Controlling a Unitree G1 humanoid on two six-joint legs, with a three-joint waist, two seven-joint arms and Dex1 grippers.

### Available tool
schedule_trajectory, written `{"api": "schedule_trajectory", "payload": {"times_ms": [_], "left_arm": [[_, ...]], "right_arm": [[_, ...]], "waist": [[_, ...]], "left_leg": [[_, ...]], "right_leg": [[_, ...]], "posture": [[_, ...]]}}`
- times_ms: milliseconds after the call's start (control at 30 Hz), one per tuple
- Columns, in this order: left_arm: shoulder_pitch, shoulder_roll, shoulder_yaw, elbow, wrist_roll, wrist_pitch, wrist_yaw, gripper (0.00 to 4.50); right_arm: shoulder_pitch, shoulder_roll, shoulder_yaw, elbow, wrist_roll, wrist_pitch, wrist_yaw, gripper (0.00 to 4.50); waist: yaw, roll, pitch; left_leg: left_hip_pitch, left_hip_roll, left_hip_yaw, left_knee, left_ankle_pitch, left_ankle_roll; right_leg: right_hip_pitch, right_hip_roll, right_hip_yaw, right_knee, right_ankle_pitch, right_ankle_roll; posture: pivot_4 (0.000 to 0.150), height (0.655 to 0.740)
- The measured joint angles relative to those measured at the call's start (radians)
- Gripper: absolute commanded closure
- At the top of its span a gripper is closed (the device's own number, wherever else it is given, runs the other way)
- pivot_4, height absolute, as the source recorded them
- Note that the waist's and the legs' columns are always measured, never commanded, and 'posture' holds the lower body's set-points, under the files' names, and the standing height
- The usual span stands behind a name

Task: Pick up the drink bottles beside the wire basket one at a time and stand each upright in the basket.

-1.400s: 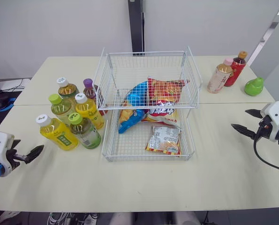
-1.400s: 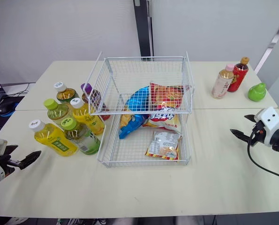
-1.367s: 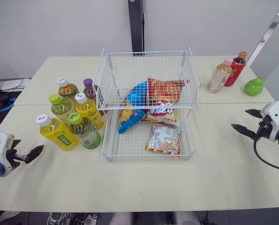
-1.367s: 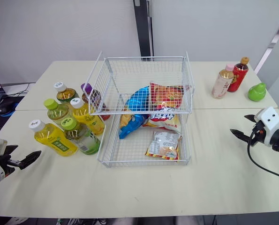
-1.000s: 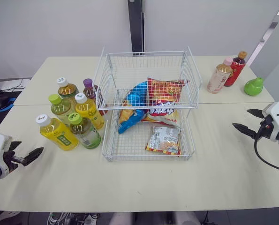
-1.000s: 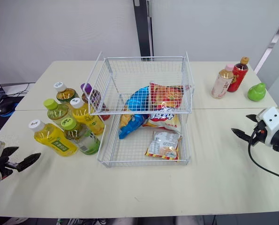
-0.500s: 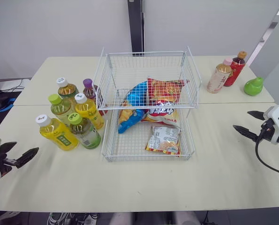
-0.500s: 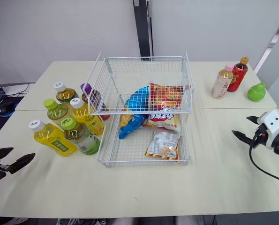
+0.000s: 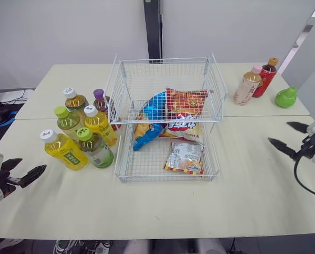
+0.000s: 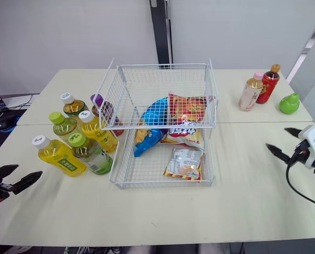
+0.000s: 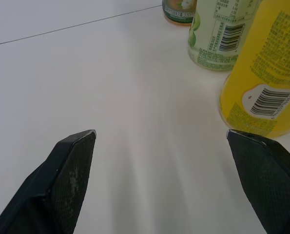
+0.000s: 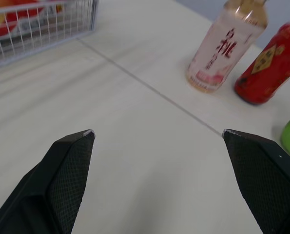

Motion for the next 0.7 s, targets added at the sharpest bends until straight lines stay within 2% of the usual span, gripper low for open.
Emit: {"api": "schedule_trajectory", "payload": {"times_ms": [167,300,467,700], "left_arm": [[-0.016,-0.012,-0.009,0.001,0.000,0.017,0.001,0.03],[0.001,-0.023,-0.008,-0.018,-0.001,0.022,0.003,0.03],[0.073,-0.037,0.012,-0.068,-0.013,0.041,0.006,0.03],[0.220,-0.081,0.150,-0.251,-0.081,0.108,0.023,0.03]], "right_arm": [[0.043,-0.055,-0.077,-0.372,0.221,0.245,0.004,0.00],[-0.111,-0.111,-0.069,-0.560,0.443,0.436,-0.022,0.00],[-0.365,-0.094,0.103,-0.635,0.579,0.546,-0.014,0.00],[-0.506,0.044,0.344,-0.611,0.538,0.546,0.094,0.00]], "waist": [[-0.003,0.000,0.000],[-0.003,0.000,0.000],[-0.001,-0.002,-0.001],[0.001,-0.003,-0.001]], "left_leg": [[0.000,0.001,0.000,0.000,0.000,0.000],[-0.001,0.002,0.000,0.000,0.000,0.000],[-0.004,0.002,-0.003,0.000,0.000,-0.001],[-0.011,0.001,-0.002,0.001,-0.001,-0.001]], "right_leg": [[-0.001,0.000,0.000,0.000,0.000,0.000],[-0.001,0.000,0.001,0.000,0.000,-0.002],[-0.003,0.000,0.001,-0.002,-0.001,-0.004],[-0.010,-0.001,0.001,-0.001,0.000,-0.003]], "posture": [[0.150,0.7400],[0.150,0.7400],[0.150,0.7400],[0.150,0.7400]]}}
